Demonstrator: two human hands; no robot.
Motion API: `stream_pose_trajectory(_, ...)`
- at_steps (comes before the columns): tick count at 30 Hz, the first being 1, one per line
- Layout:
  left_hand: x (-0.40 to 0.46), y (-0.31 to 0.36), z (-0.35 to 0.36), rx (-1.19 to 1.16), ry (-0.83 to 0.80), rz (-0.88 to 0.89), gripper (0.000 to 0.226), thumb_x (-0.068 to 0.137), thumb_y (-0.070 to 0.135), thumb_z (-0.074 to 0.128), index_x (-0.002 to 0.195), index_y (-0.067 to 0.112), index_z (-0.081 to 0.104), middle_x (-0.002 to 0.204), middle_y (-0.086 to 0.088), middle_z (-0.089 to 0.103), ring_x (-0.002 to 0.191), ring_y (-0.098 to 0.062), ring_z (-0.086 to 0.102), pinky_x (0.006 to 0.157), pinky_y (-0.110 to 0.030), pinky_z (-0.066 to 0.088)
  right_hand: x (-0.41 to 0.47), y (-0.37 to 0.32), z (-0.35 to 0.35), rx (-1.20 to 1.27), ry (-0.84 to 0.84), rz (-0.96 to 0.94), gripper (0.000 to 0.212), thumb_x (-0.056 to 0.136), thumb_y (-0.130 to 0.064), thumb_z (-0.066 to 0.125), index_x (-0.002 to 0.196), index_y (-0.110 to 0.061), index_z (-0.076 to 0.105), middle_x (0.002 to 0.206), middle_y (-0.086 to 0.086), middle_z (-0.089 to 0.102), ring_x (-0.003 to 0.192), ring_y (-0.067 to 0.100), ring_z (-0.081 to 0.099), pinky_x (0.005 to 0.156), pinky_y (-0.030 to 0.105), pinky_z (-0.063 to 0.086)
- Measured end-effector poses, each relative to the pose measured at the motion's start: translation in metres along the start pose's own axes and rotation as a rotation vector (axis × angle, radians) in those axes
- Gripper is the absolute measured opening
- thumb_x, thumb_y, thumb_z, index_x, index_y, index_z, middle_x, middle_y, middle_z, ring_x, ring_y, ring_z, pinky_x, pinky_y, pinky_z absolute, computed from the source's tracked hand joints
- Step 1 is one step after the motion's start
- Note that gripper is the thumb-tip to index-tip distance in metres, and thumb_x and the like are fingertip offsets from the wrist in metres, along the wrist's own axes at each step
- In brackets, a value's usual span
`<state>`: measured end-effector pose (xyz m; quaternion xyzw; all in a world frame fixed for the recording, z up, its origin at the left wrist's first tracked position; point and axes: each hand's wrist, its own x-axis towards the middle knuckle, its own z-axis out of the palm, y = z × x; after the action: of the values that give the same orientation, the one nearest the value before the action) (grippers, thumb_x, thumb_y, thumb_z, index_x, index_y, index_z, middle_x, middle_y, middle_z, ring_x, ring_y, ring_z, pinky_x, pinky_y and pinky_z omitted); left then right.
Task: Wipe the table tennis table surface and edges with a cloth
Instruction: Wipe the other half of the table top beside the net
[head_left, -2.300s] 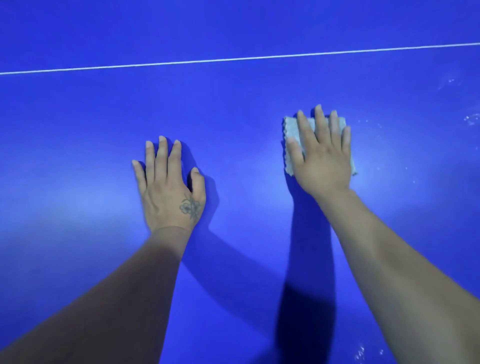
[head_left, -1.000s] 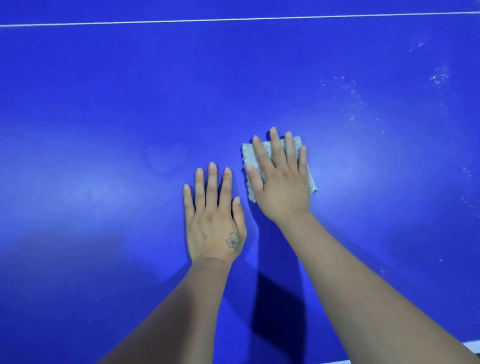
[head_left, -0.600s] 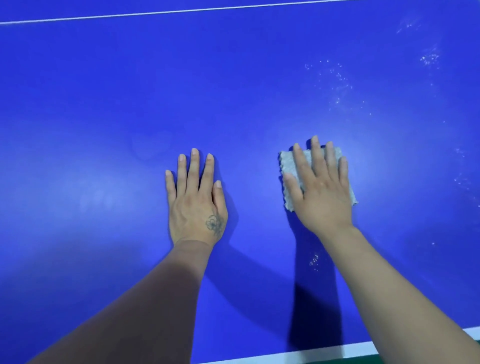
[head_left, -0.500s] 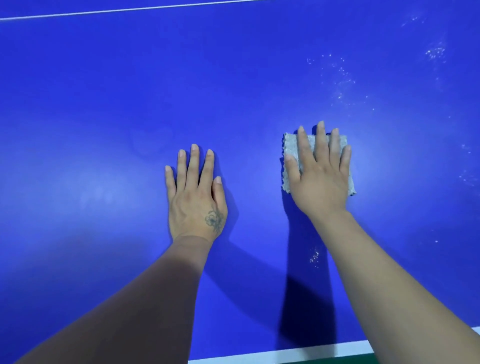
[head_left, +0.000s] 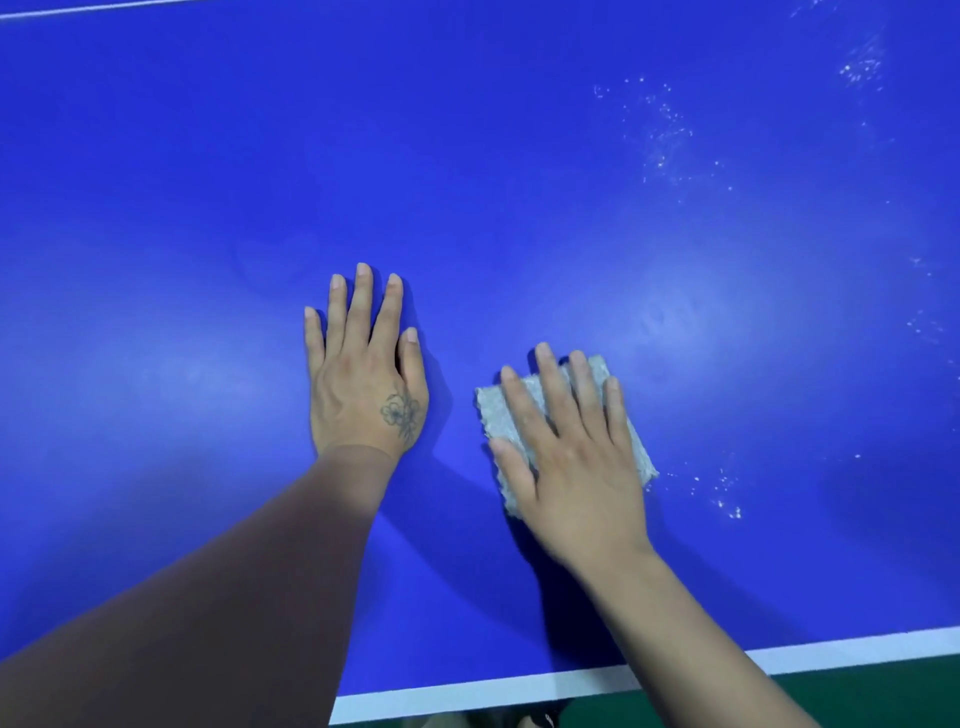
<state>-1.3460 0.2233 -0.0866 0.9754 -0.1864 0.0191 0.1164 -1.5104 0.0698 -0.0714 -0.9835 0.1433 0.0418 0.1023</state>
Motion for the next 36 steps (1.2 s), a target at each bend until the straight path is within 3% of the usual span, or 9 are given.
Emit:
stream_pose_trajectory(6,0.001,0.000,-0.003,0.017,-0.003,0.003,0.059,0.112,0.040,0.024,0.168,0.021,0.034,0.178,-0.005,0.023,0.166,-0.028,0.012,0.133,-0.056,0.011,0.012,0.061,-0.011,-0.037,0.040,0.191,0.064,0.111,-0.055,0.022,0.169,-0.027,0.023,0.177,0.007,0.012,0.164,0.034,0.005,0.130,0.060,0.009)
stream_pose_trajectory(11,0.002,0.000,-0.002,0.030,0.002,0.011,0.059,0.112,0.040,0.024,0.168,0.022,0.034,0.177,-0.005,0.024,0.166,-0.029,0.013,0.132,-0.057,0.013,0.077,0.053,-0.008,-0.009,0.087,0.328,0.064,0.111,-0.056,0.018,0.169,-0.029,0.017,0.178,0.006,0.007,0.164,0.035,0.001,0.130,0.061,0.004)
stream_pose_trajectory(16,0.000,-0.001,-0.002,0.025,0.011,0.016,0.060,0.112,0.041,0.025,0.168,0.022,0.034,0.177,-0.005,0.024,0.166,-0.028,0.013,0.132,-0.057,0.013,0.085,-0.005,-0.003,0.008,0.080,0.199,0.065,0.109,-0.056,0.020,0.169,-0.031,0.021,0.178,0.006,0.009,0.164,0.035,0.001,0.130,0.060,0.002)
stream_pose_trajectory(20,-0.001,-0.001,-0.002,0.030,0.024,0.023,0.059,0.112,0.041,0.025,0.167,0.021,0.034,0.177,-0.006,0.026,0.165,-0.029,0.015,0.132,-0.057,0.013,0.026,-0.034,0.005,0.057,0.047,0.062,0.062,0.111,-0.053,0.029,0.168,-0.029,0.026,0.178,0.006,0.012,0.164,0.033,0.003,0.130,0.058,0.005)
stream_pose_trajectory(24,0.000,-0.001,-0.002,0.035,0.018,0.027,0.060,0.112,0.042,0.023,0.167,0.020,0.035,0.176,-0.007,0.026,0.165,-0.030,0.016,0.132,-0.057,0.013,-0.048,-0.019,0.007,0.050,-0.045,0.012,0.061,0.111,-0.055,0.031,0.167,-0.033,0.027,0.178,0.000,0.008,0.165,0.029,0.003,0.130,0.057,0.010)
stream_pose_trajectory(29,0.000,0.000,-0.003,0.053,0.015,0.024,0.061,0.111,0.042,0.022,0.167,0.021,0.033,0.177,-0.006,0.025,0.165,-0.031,0.015,0.133,-0.056,0.013,-0.083,0.044,-0.003,-0.020,-0.033,0.216,0.064,0.110,-0.057,0.024,0.169,-0.031,0.023,0.178,0.004,0.008,0.165,0.031,0.001,0.130,0.061,0.006)
stream_pose_trajectory(32,-0.001,0.001,-0.004,0.054,0.012,0.031,0.061,0.112,0.042,0.022,0.168,0.021,0.033,0.177,-0.007,0.025,0.165,-0.031,0.015,0.133,-0.056,0.012,-0.053,0.065,-0.006,-0.045,-0.002,0.339,0.065,0.111,-0.056,0.016,0.169,-0.029,0.019,0.178,0.007,0.006,0.164,0.034,0.000,0.130,0.062,0.004)
stream_pose_trajectory(36,-0.002,0.001,-0.004,0.074,0.018,0.047,0.061,0.111,0.042,0.023,0.167,0.020,0.033,0.176,-0.008,0.025,0.165,-0.033,0.015,0.133,-0.057,0.012,-0.003,0.047,0.003,-0.013,0.068,0.354,0.064,0.111,-0.056,0.018,0.169,-0.030,0.019,0.178,0.008,0.006,0.163,0.037,0.000,0.129,0.064,0.004)
